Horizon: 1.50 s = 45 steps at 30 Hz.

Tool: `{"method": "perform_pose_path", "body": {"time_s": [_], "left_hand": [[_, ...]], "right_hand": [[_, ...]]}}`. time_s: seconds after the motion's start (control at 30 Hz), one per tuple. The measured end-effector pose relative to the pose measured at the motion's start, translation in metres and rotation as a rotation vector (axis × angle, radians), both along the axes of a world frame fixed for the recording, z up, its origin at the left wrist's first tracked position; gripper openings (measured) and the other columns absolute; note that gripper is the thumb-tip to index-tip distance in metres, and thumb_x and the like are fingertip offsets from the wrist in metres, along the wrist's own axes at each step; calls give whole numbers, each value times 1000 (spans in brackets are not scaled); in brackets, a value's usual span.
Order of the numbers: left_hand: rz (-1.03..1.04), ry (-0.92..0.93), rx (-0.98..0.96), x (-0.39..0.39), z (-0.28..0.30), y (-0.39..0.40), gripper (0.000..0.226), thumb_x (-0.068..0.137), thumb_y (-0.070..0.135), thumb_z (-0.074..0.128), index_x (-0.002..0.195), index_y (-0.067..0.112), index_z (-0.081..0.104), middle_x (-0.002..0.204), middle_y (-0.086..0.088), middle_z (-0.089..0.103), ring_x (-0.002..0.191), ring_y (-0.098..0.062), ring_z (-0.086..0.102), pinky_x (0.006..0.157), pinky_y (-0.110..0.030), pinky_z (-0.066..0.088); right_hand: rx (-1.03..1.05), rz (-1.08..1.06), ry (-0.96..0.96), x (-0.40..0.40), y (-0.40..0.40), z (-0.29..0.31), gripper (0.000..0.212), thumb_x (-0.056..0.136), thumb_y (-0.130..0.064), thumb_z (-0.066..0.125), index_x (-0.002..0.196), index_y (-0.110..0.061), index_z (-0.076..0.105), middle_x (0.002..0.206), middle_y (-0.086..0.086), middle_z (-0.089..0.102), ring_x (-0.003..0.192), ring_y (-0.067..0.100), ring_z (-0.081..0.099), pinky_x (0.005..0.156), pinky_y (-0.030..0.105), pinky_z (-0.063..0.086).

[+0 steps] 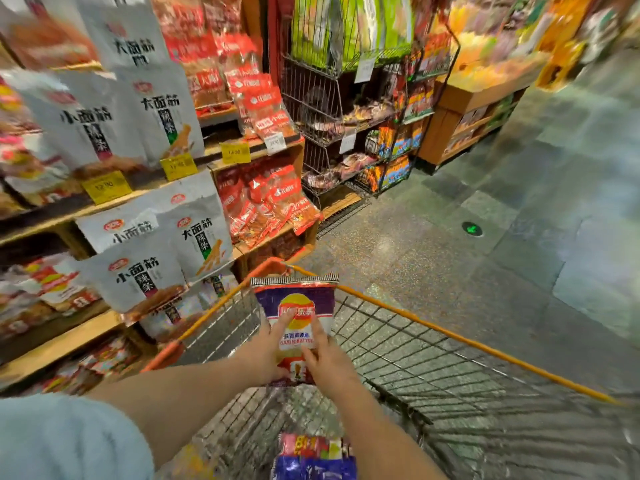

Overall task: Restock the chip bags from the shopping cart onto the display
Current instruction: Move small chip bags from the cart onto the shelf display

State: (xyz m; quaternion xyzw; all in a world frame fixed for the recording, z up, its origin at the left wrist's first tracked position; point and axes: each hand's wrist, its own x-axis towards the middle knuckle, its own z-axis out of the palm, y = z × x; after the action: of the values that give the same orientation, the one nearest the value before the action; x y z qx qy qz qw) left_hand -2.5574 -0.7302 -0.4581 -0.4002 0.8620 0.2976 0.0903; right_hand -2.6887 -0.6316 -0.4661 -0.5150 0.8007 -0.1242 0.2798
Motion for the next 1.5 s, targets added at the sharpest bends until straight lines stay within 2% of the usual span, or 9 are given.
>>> {"method": "perform_pose_path", "body": {"time_s": [0.2,0.3,0.7,0.93,1.07,1.17,1.3,1.43,1.5], "left_hand": [[-36,100,-120,42,97,-16,112,76,29,78,143,52,-9,149,-19,18,109,-32,56,73,-29,45],[-19,217,-149,81,137,-26,114,74,26,79,145,50,-7,146,-16,24,114,-32,52,85,-38,49],[214,382,-422,355,247,-64,111,76,33,78,145,48,-8,150,-6,26,121,-30,50,86,-42,52],[374,299,-500,525,287,-77,108,81,29,74,146,44,-10,155,-5,17,119,-29,50,87,-42,52],[472,215,-536,603,306,-86,105,83,30,71,145,46,-12,152,-7,18,115,-30,52,80,-38,53],[523,160,-558,654,313,-92,104,84,34,70,145,47,-14,153,-8,17,110,-28,55,75,-33,53],[531,125,-584,725,333,-106,100,85,31,69,144,50,-10,151,-8,22,100,-25,57,68,-25,45],[579,73,-683,795,351,-133,102,82,34,72,142,54,-8,133,-7,38,93,-19,54,72,-27,46],[595,51,-740,830,355,-152,102,81,35,73,141,56,-8,136,-6,37,91,-17,54,73,-27,49]], "right_hand": [[-231,-123,-39,49,-9,82,66,98,-45,40,145,-52,-6,136,8,48,115,28,53,94,40,46],[-371,-139,-66,82,-25,121,66,96,-45,42,136,-66,-7,135,10,49,113,30,55,91,47,48],[-594,157,-233,319,-100,238,61,99,-36,44,148,-48,9,72,-21,45,65,-5,40,72,27,37],[-599,420,-318,480,-146,280,62,101,-33,42,150,-40,6,96,-26,44,80,-9,42,78,19,35],[-641,510,-345,556,-177,290,61,100,-35,44,147,-47,8,96,-2,52,75,2,45,76,24,39],[-652,601,-403,605,-199,295,60,100,-31,45,149,-42,12,115,-15,48,95,-8,46,85,10,34],[-639,729,-460,667,-230,303,60,99,-35,46,141,-55,8,92,-26,42,77,-8,46,74,10,38],[-658,821,-563,734,-272,312,61,98,-28,49,131,-61,10,130,-21,44,113,-8,46,89,4,37],[-689,872,-567,770,-301,317,60,97,-31,49,136,-56,11,125,-19,48,101,-18,47,83,4,40]]}}
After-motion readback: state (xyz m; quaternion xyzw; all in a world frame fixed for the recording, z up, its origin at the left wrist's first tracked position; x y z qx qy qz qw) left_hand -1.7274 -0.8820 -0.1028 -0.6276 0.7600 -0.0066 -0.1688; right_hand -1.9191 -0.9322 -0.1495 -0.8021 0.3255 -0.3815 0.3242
